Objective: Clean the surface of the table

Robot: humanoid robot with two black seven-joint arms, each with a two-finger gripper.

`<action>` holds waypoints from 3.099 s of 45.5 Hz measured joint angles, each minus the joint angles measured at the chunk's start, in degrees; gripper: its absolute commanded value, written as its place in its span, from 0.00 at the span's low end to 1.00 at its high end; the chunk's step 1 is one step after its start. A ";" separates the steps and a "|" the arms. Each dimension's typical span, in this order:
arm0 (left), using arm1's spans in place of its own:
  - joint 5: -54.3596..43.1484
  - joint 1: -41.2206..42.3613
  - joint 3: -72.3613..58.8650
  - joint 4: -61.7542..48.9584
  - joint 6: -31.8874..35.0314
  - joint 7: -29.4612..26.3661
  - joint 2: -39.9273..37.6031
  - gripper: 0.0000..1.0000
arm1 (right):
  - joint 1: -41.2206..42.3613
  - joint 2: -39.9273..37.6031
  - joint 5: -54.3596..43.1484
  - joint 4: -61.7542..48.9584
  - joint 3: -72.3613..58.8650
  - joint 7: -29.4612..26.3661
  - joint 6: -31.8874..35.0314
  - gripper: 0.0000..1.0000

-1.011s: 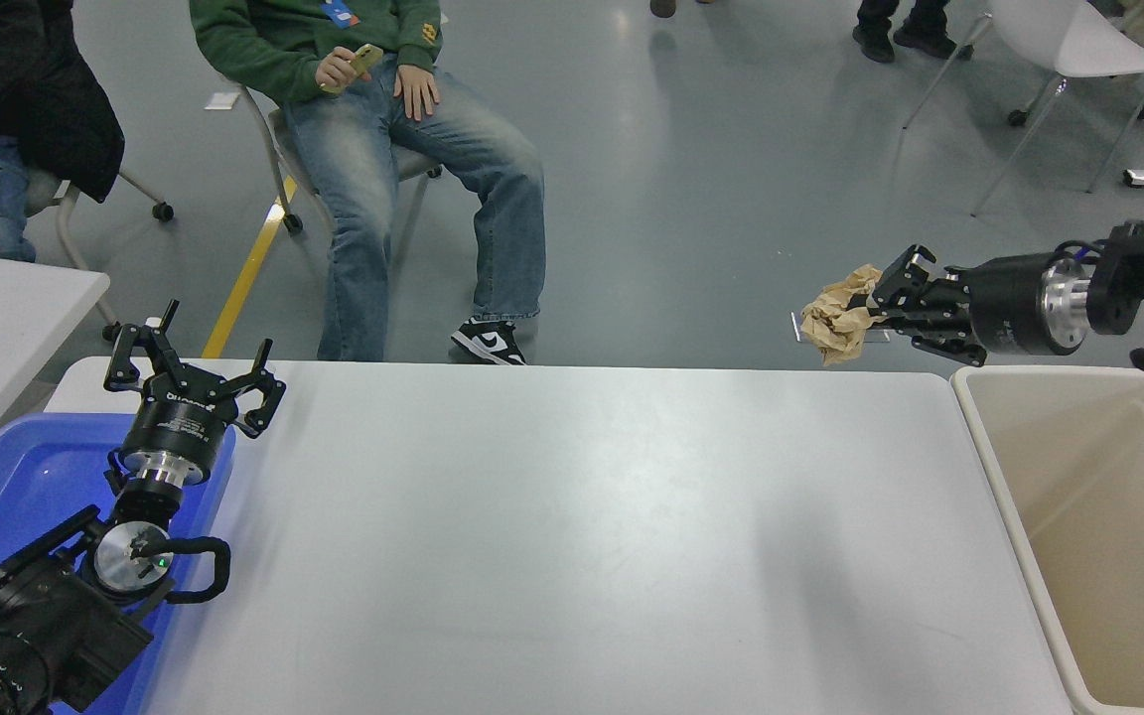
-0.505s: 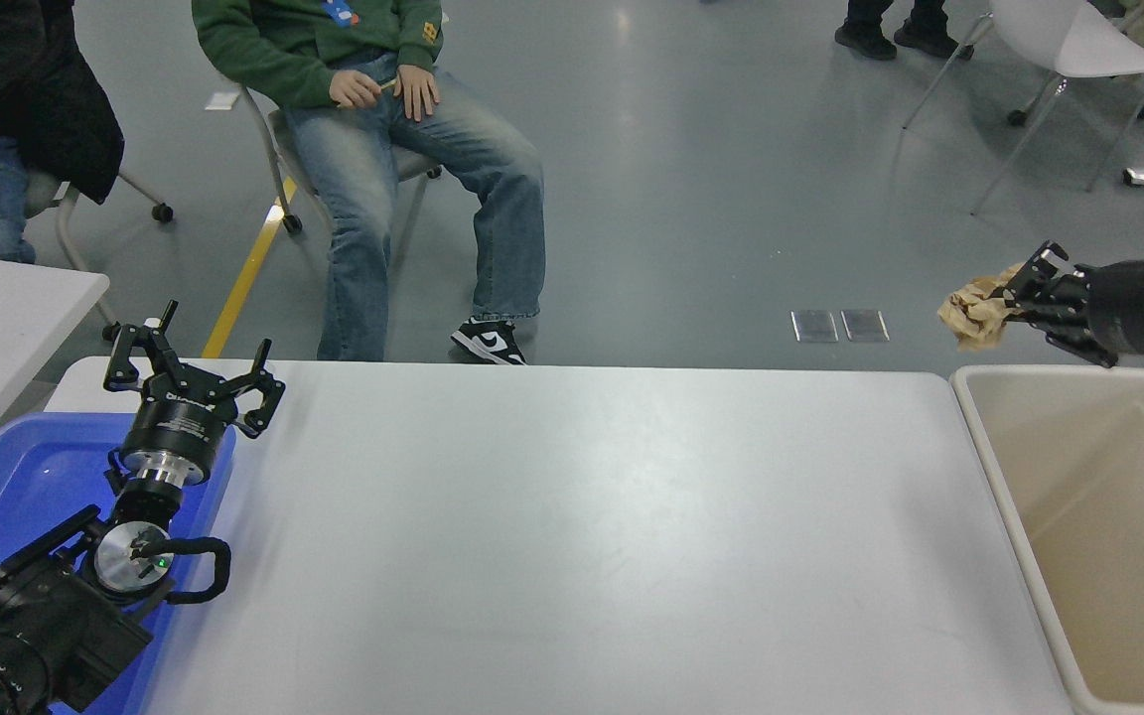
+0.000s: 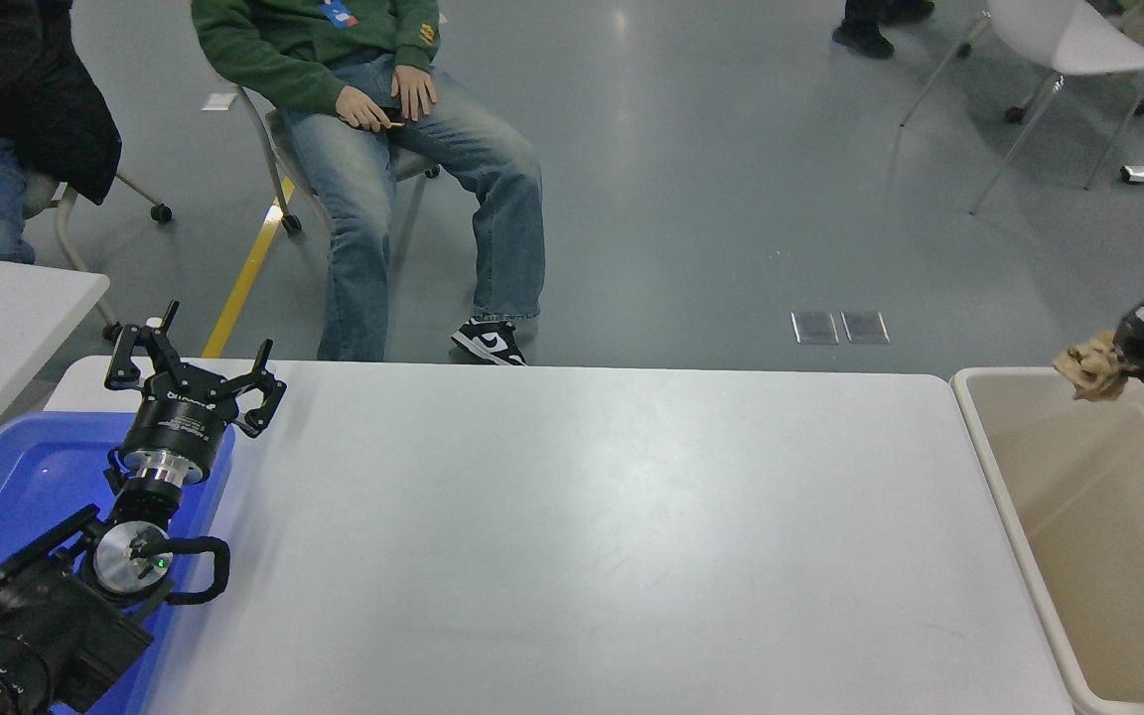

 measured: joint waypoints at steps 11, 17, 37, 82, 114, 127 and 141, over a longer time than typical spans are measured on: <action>-0.01 0.00 0.00 0.02 0.00 -0.01 0.01 1.00 | -4.00 4.19 -0.16 -5.70 -0.03 -0.23 -3.73 0.00; -0.02 0.00 0.00 0.05 0.00 -0.01 0.03 1.00 | -5.26 5.62 0.19 -6.78 0.10 -0.31 -7.13 0.00; -0.06 0.00 0.00 0.07 0.00 -0.05 0.07 1.00 | -7.71 9.19 0.70 -7.80 2.55 -0.38 -16.89 0.00; -0.07 0.00 0.00 0.07 0.00 -0.05 0.08 1.00 | -9.24 11.12 4.83 -7.98 6.44 -0.40 -20.56 0.99; -0.07 0.00 0.00 0.08 -0.01 -0.05 0.09 1.00 | -6.55 6.02 14.68 -1.19 14.56 0.24 -20.42 0.99; -0.08 -0.02 0.00 0.07 -0.01 -0.04 0.09 1.00 | -4.79 -0.21 16.41 14.40 26.08 0.36 -20.29 0.99; -0.06 -0.02 0.00 0.08 -0.01 0.00 0.09 1.00 | -4.89 -1.82 17.16 27.16 39.42 0.40 -20.27 0.99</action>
